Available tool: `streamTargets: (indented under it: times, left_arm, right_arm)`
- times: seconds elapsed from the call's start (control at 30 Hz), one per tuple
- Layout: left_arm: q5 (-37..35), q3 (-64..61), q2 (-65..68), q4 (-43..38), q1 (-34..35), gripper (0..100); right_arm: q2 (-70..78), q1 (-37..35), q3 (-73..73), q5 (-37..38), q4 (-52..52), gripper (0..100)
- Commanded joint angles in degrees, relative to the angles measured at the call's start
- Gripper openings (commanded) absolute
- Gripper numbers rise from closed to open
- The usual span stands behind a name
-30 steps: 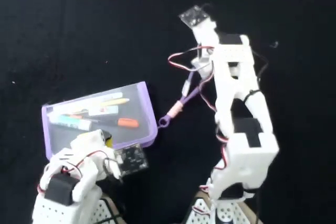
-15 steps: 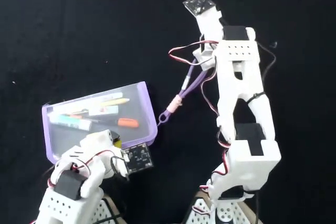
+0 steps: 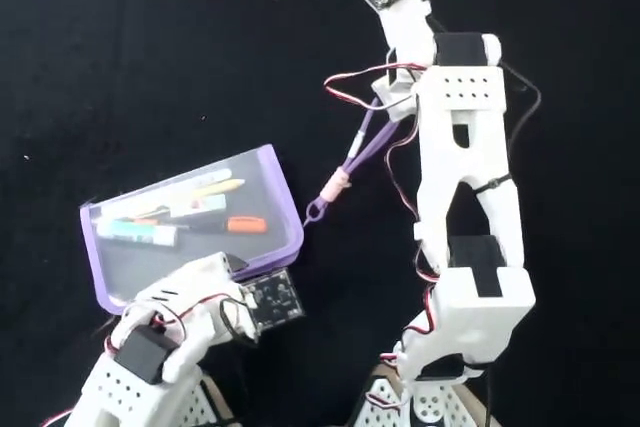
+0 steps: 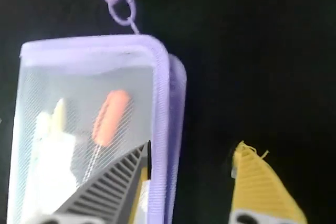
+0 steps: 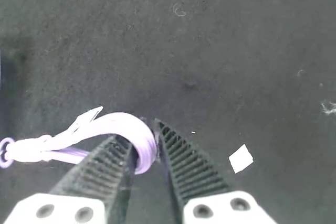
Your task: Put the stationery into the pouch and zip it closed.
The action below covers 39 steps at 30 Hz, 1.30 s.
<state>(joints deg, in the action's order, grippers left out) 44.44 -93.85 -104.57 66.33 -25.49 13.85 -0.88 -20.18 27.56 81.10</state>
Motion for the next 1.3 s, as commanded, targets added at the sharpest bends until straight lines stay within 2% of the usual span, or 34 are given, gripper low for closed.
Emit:
streamTargets:
  times: [0.0, 0.07, 0.2, 0.53, 0.77, 0.97, 1.1, 1.27]
  left_arm:
    - [-0.7, -2.3, 0.4, -5.9, -0.1, 25]
    - [-0.7, -3.6, 0.5, -9.7, 1.5, 25]
    - [1.4, -3.5, 0.5, -10.4, 2.4, 25]
    - [1.8, -3.5, 0.4, -10.4, 3.6, 25]
    - [1.6, -3.5, 0.3, -12.0, 3.6, 25]
    - [-8.4, -3.5, 0.3, -21.5, 8.5, 25]
    - [-15.9, -3.5, 0.3, -23.8, 10.0, 25]
    - [-17.0, -3.5, 0.3, -23.9, 9.5, 25]
  right_arm:
    - [-3.8, 1.0, -3.3, -0.6, 1.1, 1.3]
    - [-3.8, 0.8, -3.4, -0.6, 2.3, 1.4]
    - [-3.8, -0.4, -7.5, -0.6, 5.5, 1.5]
    - [-3.4, -10.7, -33.5, -1.0, 19.9, 1.5]
    - [-3.7, -14.9, -34.0, -1.1, 19.9, 1.5]
    - [-6.3, -18.9, -35.0, -1.1, 20.0, 1.5]
    - [-10.1, -22.1, -35.5, -1.1, 19.9, 1.5]
    - [-13.6, -25.5, -35.6, -1.1, 19.8, 1.5]
